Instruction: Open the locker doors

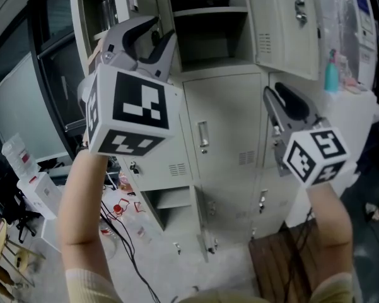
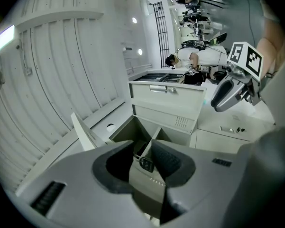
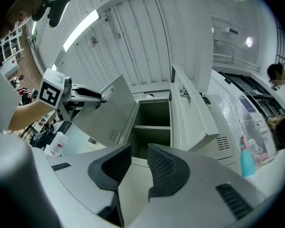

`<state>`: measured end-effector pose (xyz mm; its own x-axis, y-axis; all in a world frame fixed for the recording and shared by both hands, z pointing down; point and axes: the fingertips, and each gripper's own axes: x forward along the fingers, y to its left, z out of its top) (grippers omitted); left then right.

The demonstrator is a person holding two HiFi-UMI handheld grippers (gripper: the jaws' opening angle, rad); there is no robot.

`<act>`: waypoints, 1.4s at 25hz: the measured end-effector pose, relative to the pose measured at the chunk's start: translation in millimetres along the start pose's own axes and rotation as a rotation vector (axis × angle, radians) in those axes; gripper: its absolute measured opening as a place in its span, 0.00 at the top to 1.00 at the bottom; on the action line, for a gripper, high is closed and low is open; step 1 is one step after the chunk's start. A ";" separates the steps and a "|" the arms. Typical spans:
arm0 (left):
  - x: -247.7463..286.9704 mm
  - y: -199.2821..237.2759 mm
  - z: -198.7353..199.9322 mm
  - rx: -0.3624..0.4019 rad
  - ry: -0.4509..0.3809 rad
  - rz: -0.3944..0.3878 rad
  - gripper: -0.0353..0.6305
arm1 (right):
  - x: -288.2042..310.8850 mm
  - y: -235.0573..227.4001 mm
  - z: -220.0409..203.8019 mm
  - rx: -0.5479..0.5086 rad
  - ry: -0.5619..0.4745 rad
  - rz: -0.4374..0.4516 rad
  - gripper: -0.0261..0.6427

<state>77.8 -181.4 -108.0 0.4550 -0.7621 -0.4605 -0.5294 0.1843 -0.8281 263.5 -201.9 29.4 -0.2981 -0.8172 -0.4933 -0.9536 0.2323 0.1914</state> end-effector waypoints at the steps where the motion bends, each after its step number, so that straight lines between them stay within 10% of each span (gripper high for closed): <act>1: 0.2 -2.5 3.2 -0.003 -0.010 -0.002 0.79 | -1.8 -1.0 -1.0 -0.003 0.003 -0.002 0.81; 35: -81.8 -160.1 15.8 -0.322 -0.292 -0.300 0.79 | -29.6 2.3 -39.9 -0.010 0.071 -0.087 0.81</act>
<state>136.6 -138.7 57.2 0.7768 -0.5387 -0.3262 -0.5175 -0.2508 -0.8181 271.8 -198.2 78.3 -0.2101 -0.8696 -0.4468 -0.9752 0.1539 0.1592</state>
